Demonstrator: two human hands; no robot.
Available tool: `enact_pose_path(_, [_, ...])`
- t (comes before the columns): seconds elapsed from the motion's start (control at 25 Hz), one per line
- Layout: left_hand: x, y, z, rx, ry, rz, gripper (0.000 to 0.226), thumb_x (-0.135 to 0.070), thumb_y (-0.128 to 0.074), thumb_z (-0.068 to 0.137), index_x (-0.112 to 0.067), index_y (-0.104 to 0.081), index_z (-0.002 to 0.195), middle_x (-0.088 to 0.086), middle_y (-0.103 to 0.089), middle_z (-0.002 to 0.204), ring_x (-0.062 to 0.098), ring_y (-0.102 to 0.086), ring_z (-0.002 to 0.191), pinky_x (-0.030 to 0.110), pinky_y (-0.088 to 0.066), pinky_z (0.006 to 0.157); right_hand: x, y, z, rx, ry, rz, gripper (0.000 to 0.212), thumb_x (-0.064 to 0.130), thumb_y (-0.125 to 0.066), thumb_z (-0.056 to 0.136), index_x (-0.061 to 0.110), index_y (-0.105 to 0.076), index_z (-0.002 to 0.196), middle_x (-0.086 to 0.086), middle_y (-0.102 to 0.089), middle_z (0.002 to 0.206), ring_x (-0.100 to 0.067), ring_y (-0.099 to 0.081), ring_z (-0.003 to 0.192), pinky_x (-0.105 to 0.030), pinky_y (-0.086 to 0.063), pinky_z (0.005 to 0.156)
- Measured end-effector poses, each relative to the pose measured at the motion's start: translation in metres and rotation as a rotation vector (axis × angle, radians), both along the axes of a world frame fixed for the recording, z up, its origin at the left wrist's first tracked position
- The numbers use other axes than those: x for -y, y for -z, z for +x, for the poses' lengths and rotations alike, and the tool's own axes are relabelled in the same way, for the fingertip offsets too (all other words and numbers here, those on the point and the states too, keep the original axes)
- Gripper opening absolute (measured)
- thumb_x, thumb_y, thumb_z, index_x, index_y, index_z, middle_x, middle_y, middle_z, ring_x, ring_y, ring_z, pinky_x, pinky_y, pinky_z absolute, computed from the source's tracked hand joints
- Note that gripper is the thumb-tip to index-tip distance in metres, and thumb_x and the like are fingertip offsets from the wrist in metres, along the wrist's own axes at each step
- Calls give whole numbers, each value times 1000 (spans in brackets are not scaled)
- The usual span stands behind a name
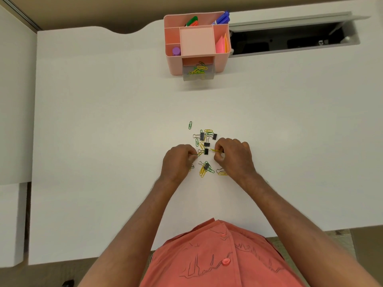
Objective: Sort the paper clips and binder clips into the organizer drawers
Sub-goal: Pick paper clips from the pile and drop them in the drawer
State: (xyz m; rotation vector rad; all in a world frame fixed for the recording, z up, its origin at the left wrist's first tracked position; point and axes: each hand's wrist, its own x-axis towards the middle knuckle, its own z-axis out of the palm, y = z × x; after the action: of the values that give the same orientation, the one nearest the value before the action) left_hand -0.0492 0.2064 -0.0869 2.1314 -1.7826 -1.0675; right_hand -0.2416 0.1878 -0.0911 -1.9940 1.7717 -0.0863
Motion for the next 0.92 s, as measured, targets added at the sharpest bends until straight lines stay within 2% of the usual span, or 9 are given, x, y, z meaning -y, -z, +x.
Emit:
enact_pose_path(0.12, [6, -7, 5, -276, -264, 53, 5, -17, -75, 87, -22, -76, 86, -11, -71, 76, 4, -66, 69, 24, -55, 65, 4, -10, -5, 226, 134, 120, 7, 27, -68, 89, 32, -64, 91, 16, -66, 82, -6, -59, 78, -33, -43, 84])
enact_pose_path(0.24, [19, -19, 10, -445, -419, 38, 11, -9, -73, 88, -19, -76, 89, -5, -74, 75, 4, -68, 62, 19, -52, 59, 24, -30, -5, 457, 262, 204, 8, 28, -70, 87, 33, -65, 89, 21, -66, 81, -2, -54, 62, -25, -48, 66])
enact_pose_path(0.32, [30, -30, 13, -527, -476, 3, 10, -6, -73, 88, -16, -75, 91, -1, -74, 77, 7, -69, 64, 22, -55, 65, 46, -49, -1, 545, 278, 175, 8, 27, -69, 85, 34, -65, 89, 23, -67, 84, -1, -50, 58, -20, -46, 57])
enact_pose_path(0.44, [51, -48, 17, -575, -493, -72, 11, -6, -72, 88, -15, -75, 93, 1, -76, 80, 10, -70, 69, 28, -59, 76, 90, -73, 11, 598, 252, 61, 8, 27, -68, 83, 32, -66, 90, 22, -67, 84, -1, -48, 58, -21, -45, 59])
enact_pose_path(0.56, [87, -67, 21, -532, -461, -196, 15, -7, -72, 88, -22, -74, 89, -4, -75, 76, 8, -70, 69, 25, -57, 73, 141, -88, 27, 484, 152, -138, 7, 27, -67, 86, 29, -65, 92, 17, -67, 86, -3, -51, 62, -28, -46, 71])
enact_pose_path(0.68, [130, -81, 24, -467, -412, -311, 22, -9, -72, 87, -31, -71, 83, -11, -73, 76, 5, -68, 67, 14, -50, 62, 183, -87, 43, 226, 14, -307, 10, 26, -68, 90, 25, -66, 99, 10, -70, 96, -11, -60, 85, -38, -46, 86])
enact_pose_path(0.8, [166, -86, 25, -376, -339, -383, 23, -6, -70, 88, -29, -71, 84, -15, -70, 79, 3, -65, 69, 9, -47, 61, 208, -74, 53, 55, -64, -355, 11, 26, -67, 94, 23, -66, 103, 4, -71, 101, -20, -61, 96, -38, -42, 87])
enact_pose_path(0.92, [195, -82, 23, -269, -248, -441, 19, -4, -67, 89, -22, -73, 91, -13, -67, 86, 1, -64, 75, 14, -54, 69, 221, -61, 54, -8, -91, -333, 13, 28, -64, 97, 24, -71, 107, 3, -74, 104, -22, -63, 99, -39, -41, 88])
